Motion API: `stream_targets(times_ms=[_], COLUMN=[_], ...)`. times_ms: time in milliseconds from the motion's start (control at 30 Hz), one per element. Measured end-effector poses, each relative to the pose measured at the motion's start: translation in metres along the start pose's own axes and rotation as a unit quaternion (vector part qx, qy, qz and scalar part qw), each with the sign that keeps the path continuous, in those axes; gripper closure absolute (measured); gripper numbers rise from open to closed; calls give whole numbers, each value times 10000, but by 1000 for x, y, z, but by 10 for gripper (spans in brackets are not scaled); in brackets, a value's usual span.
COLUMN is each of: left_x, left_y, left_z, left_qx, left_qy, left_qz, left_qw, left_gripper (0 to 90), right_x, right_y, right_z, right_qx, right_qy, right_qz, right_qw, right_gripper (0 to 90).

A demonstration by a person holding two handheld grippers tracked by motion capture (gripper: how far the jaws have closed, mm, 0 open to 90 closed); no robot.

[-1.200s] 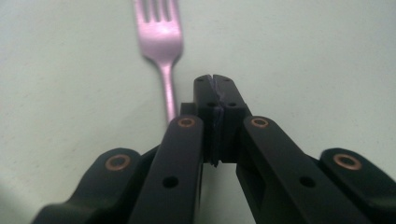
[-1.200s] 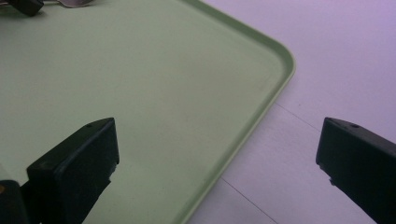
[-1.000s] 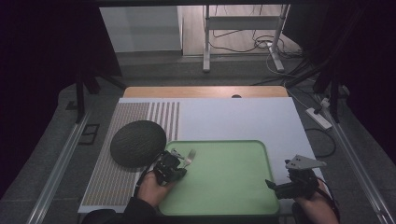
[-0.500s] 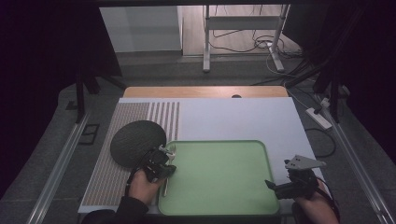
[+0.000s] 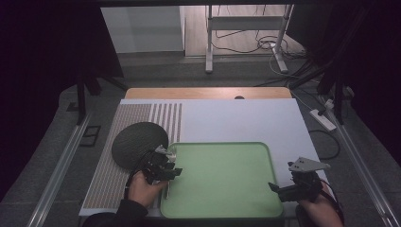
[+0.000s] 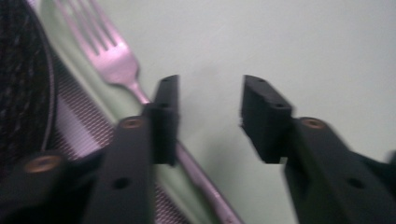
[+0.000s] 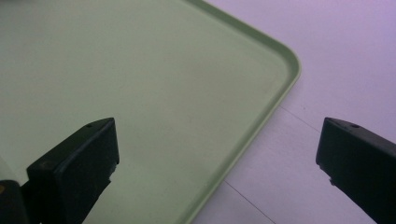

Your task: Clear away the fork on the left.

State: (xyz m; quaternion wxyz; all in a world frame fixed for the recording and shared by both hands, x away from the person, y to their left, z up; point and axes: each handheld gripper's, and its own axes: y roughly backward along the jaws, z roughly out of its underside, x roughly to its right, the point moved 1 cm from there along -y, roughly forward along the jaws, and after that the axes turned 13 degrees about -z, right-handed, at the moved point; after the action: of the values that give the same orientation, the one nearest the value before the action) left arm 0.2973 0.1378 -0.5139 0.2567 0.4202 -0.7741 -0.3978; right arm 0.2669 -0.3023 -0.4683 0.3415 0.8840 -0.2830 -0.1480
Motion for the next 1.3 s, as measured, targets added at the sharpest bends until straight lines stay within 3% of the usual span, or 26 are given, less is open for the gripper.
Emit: stream_targets(times_ms=[33,233,500,700,900,1200,1300], left_x=[-1,-8,-15,-21,-26,-40,-43], left_y=[1,4,9,14,18,30,34], left_z=[0,2,3,6,11,19,21], left_qx=[43,186,373,503,586,731,827], left_qy=[3,64,293,263,54,298,266], left_qz=[-21,-68,108,207,220,256,228], left_qw=[10000,9998,9988,9982,9980,9966,9960], left_gripper=[461,338,183,83,34,0,0], right_x=[0,0,0,0,0,0,0], right_y=[0,0,0,0,0,0,0], right_z=[0,0,0,0,0,0,0], right_qx=[-10,1,9,4,-12,-16,-21], right_qy=[0,-2,1,4,5,3,7], right_qz=[6,0,-4,-5,-3,-8,-4], right_qw=[10000,10000,10000,10000,10000,10000,10000], right_gripper=[0,0,0,0,0,0,0])
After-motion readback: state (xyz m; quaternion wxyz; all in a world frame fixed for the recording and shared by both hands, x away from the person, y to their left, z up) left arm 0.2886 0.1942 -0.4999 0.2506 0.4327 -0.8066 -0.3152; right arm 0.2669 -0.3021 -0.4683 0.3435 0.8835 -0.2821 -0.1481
